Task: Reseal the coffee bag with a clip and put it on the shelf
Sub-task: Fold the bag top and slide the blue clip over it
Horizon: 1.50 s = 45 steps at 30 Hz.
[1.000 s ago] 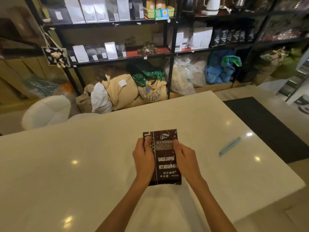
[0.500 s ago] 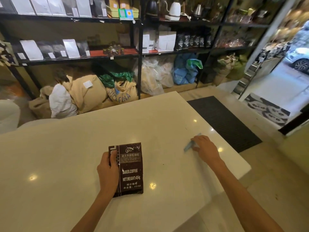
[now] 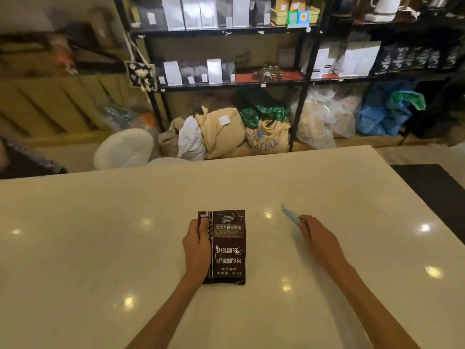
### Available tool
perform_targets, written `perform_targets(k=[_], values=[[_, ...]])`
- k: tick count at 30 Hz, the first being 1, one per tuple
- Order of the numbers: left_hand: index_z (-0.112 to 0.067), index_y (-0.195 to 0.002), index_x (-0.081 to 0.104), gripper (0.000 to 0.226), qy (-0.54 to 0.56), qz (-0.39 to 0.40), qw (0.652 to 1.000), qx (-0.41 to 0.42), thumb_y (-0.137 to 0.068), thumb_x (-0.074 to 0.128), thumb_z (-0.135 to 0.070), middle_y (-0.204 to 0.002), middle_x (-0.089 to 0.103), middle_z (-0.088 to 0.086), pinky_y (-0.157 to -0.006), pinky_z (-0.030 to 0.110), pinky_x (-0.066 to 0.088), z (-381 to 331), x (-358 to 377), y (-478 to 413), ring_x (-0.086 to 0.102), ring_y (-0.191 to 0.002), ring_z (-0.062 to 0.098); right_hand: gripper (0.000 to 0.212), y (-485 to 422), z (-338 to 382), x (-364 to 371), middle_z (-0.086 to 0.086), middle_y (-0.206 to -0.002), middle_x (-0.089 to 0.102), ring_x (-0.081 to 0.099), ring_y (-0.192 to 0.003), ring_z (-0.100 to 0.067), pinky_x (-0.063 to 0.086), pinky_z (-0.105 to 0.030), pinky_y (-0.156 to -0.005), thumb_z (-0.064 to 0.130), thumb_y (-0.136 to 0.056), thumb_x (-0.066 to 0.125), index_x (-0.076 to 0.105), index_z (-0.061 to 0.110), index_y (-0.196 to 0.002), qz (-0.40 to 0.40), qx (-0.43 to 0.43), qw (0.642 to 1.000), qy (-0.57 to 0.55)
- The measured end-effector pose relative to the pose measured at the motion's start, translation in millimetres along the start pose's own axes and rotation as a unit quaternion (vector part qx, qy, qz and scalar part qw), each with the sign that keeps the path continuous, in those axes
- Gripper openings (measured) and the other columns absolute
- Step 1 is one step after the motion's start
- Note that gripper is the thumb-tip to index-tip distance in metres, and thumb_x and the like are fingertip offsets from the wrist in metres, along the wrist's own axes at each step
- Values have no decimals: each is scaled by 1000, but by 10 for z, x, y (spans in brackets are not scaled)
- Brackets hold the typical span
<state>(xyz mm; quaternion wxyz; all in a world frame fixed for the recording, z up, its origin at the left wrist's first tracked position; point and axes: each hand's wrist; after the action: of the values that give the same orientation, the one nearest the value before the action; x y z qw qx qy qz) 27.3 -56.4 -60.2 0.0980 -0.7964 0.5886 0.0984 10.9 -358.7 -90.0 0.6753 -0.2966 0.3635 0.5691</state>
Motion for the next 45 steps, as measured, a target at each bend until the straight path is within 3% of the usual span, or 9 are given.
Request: perform_targets(k=[9, 15, 19, 22, 28, 33, 37, 40, 45], values=[[-9, -87, 54, 22, 16, -63, 998, -8, -101, 46, -22, -71, 61, -4, -51, 12, 47, 204, -656, -78, 61, -58, -3, 28, -18, 1143, 782, 6, -112, 64, 64, -92, -12, 49, -24, -74, 36, -100, 49, 58, 24, -123, 92, -118, 988, -49], [-13, -87, 57, 22, 43, -51, 998, -21, -99, 50, -30, -70, 64, -1, -52, 19, 49, 218, -579, -90, 60, -58, 2, 35, 30, 1664, 754, -3, -107, 63, 53, -64, -9, 44, -13, -49, 27, -104, 42, 42, 35, -138, 103, -23, 928, -356], [-15, -97, 58, 15, 44, -29, 999, 1, -99, 50, -27, -81, 69, -2, -59, 28, 58, 194, -467, -90, 69, -69, 7, 43, 96, 1950, 777, 7, -108, 68, 69, -86, -6, 57, -20, -65, 54, -86, 56, 57, 28, -121, 136, 8, 911, -390], [-16, -103, 56, 12, 71, -20, 997, 2, -99, 49, -25, -87, 70, -1, -63, 32, 60, 230, -457, -97, 71, -75, 10, 34, 93, 1969, 843, 1, -99, 72, 73, -86, -13, 63, -33, -74, 44, -84, 70, 58, 20, -106, 118, 14, 917, -380], [-21, -90, 54, 8, 129, 71, 989, -18, -94, 61, -21, -87, 68, 3, -66, 36, 61, 98, -543, -262, 72, -81, 23, 22, 87, 1969, 825, -1, -86, 68, 72, -77, -8, 61, -27, -62, 28, -91, 67, 54, 10, -94, 80, -3, 914, -398], [-32, -122, 47, 31, 171, 75, 982, -28, -97, 55, -17, -107, 65, 6, -70, 44, 62, 39, -508, -270, 71, -90, 25, 29, 140, 1923, 870, -6, -100, 68, 69, -83, -20, 58, -31, -67, 45, -96, 47, 58, 22, -112, 80, 34, 894, -439], [-31, -110, 53, 23, 82, 56, 993, 58, -101, 45, -11, -102, 61, -25, -73, 25, 58, 98, -515, -290, 65, -93, 14, 41, 99, 1644, 655, 9, -104, 71, 53, -59, -13, 47, -23, -49, 35, -103, 38, 37, 37, -145, -9, -16, 934, -356], [-31, -104, 54, 32, 51, 67, 992, 95, -102, 38, -3, -101, 61, -19, -78, 26, 56, 98, -532, -300, 64, -94, 14, 38, 104, 1579, 377, 10, -103, 72, 65, -74, -15, 49, -21, -57, 43, -95, 47, 57, 28, -128, -59, -150, 975, -155], [-23, -86, 56, 22, 36, 113, 985, 125, -93, 40, -10, -92, 57, 3, -74, 20, 47, 148, -523, -329, 57, -84, 7, 23, 22, 1752, 320, 1, -97, 69, 65, -80, -13, 55, -25, -55, 25, -88, 72, 75, 22, -110, -158, -338, 928, 27]])
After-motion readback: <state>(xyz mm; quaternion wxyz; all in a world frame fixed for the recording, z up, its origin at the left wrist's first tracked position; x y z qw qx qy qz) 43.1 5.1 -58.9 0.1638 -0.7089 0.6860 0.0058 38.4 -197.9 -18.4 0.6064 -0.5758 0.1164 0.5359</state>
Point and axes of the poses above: each hand's wrist, its own y-axis away from the middle knuckle, its own x-axis out of the palm, z = x × y
